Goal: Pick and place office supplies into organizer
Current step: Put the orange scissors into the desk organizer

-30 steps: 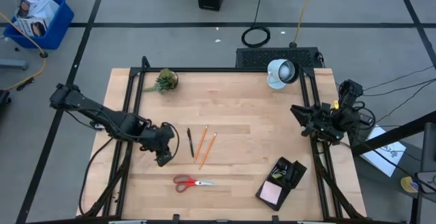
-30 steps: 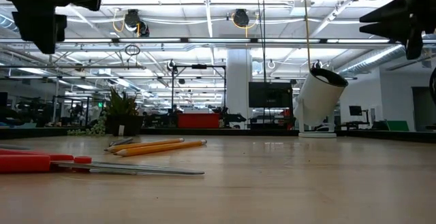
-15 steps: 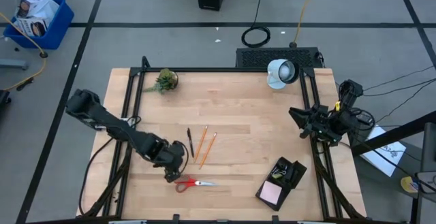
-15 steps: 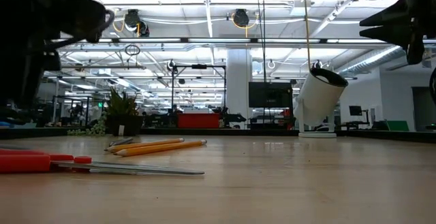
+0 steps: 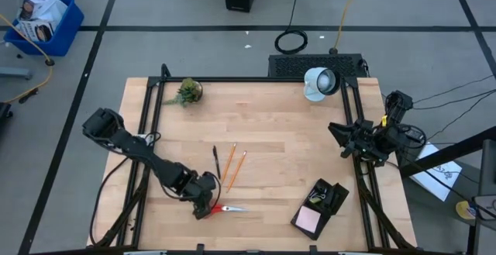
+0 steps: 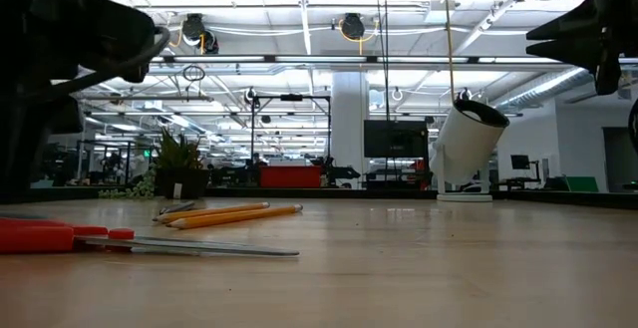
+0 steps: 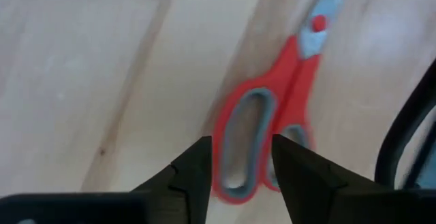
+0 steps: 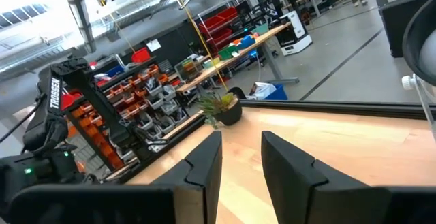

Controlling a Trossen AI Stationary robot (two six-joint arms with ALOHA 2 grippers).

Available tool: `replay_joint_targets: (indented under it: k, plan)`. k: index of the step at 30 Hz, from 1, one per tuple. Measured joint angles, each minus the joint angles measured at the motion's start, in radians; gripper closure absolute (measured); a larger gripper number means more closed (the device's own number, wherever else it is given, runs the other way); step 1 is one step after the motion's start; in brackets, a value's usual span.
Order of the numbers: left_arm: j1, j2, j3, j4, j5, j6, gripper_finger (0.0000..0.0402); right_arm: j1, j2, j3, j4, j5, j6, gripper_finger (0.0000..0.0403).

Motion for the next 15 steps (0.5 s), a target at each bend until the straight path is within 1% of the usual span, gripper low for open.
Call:
replay_joint_targets:
  k: [7,15]
  plan:
    - [-0.003,0.0,-0.001,-0.004,-0.029,0.017,0.0278,0.0,0.0,0.0,-0.01,0.002,0.0,0.031]
    - [-0.005,0.009,-0.001,0.001,-0.042,0.059,0.0284,0.0,0.0,0.0,-0.011,-0.002,0.0,0.031]
